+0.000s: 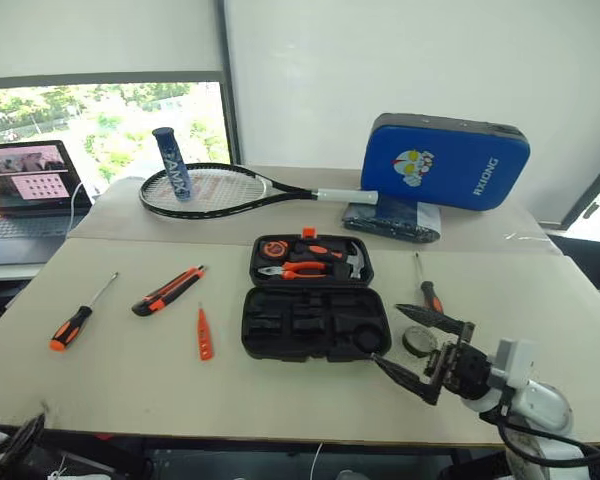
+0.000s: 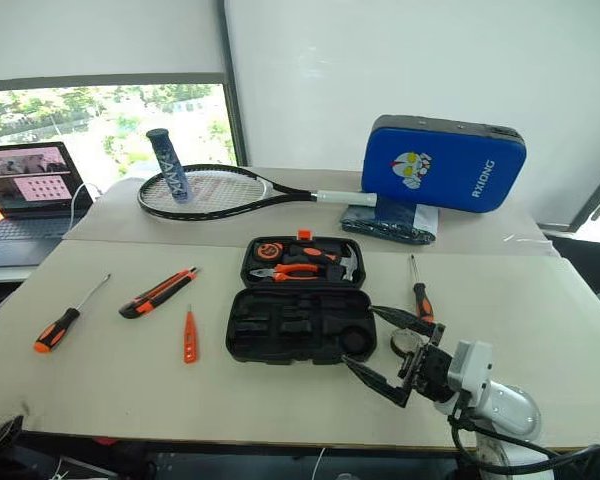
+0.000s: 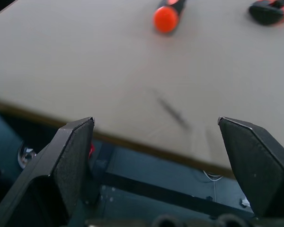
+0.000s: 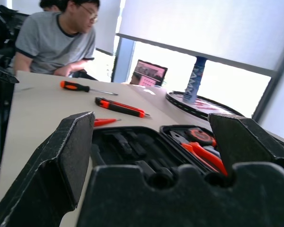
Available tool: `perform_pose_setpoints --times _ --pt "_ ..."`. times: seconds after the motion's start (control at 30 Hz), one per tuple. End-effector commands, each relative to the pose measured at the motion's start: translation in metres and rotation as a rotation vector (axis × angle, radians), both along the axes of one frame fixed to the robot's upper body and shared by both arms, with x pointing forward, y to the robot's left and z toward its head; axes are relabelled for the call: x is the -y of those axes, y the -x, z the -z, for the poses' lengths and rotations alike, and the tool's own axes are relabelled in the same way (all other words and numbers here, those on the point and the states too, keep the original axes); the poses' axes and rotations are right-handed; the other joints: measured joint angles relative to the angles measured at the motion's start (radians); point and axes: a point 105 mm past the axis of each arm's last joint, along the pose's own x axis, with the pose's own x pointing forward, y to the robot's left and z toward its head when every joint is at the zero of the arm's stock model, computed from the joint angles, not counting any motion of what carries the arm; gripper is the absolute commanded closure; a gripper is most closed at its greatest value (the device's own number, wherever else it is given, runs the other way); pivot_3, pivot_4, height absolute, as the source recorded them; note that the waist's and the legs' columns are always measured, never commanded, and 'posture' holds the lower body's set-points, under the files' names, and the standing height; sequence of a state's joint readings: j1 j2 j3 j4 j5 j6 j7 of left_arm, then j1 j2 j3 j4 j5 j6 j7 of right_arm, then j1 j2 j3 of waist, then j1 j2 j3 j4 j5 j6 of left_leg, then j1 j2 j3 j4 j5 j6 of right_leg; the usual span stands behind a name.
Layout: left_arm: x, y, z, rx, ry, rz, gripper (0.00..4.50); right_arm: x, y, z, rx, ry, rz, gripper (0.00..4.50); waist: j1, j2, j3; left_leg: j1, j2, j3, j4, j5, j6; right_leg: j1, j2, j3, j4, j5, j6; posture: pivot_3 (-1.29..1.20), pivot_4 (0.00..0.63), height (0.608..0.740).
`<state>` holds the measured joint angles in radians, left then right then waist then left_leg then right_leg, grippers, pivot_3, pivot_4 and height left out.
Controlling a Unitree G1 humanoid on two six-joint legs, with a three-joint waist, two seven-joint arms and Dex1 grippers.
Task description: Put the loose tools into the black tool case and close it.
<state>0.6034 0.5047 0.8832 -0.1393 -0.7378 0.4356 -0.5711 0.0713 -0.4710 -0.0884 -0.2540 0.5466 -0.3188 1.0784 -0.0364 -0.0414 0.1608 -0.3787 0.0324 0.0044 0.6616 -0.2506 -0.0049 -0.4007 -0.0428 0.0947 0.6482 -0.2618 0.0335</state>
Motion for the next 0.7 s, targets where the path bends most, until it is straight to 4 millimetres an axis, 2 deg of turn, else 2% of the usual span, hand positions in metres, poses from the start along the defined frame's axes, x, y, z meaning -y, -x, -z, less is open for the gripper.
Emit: perform_pose_setpoints --times 0.03,0.13,0.4,0.5,0.6,0.7 --pt "0.004 -0.020 -0.029 0.064 -0.050 0.074 0.00 -0.002 0.007 -0.004 0.039 0.023 -0.038 0.04 0.004 -0.001 -0.001 0.000 0.000 0.000 0.000 0.000 0.000 0.001 0.000 0.000 0.000 0.000 0.000 0.00 0.150 0.740" --pt "0.007 -0.038 -0.046 0.082 -0.050 0.132 0.00 -0.003 0.009 -0.005 0.030 0.035 -0.062 0.04 0.005 -0.004 -0.002 0.002 0.000 0.000 0.000 0.000 0.000 0.002 0.001 -0.001 0.000 0.000 -0.001 0.00 0.150 0.740" --pt "-0.008 -0.122 -0.075 -0.166 -0.145 0.201 0.00 -0.019 0.007 -0.023 0.025 -0.004 -0.097 0.04 -0.008 -0.002 -0.002 0.009 0.001 -0.001 0.000 0.000 0.000 0.008 0.003 -0.003 0.000 -0.001 -0.003 0.00 0.150 0.740" --pt "-0.015 -0.147 -0.074 -0.244 -0.130 0.192 0.00 -0.020 0.004 -0.024 0.023 -0.005 -0.087 0.04 -0.006 -0.004 -0.001 0.007 0.001 0.000 -0.001 0.000 -0.001 0.004 0.004 -0.002 0.001 -0.001 -0.003 0.00 0.150 0.740" --pt "-0.020 -0.161 -0.069 -0.298 -0.109 0.191 0.00 -0.021 0.002 -0.024 0.022 -0.005 -0.081 0.04 -0.007 -0.003 -0.001 0.004 0.000 -0.002 -0.001 0.000 -0.001 0.002 0.005 -0.004 0.002 -0.001 -0.004 0.00 0.150 0.740" --pt "-0.015 -0.178 -0.061 -0.332 -0.062 0.233 0.00 -0.021 0.001 -0.023 0.023 -0.003 -0.078 0.04 -0.006 -0.004 -0.001 -0.004 -0.001 -0.001 -0.001 0.000 -0.001 -0.006 0.004 -0.004 0.004 0.000 -0.004 0.00 0.150 0.740"
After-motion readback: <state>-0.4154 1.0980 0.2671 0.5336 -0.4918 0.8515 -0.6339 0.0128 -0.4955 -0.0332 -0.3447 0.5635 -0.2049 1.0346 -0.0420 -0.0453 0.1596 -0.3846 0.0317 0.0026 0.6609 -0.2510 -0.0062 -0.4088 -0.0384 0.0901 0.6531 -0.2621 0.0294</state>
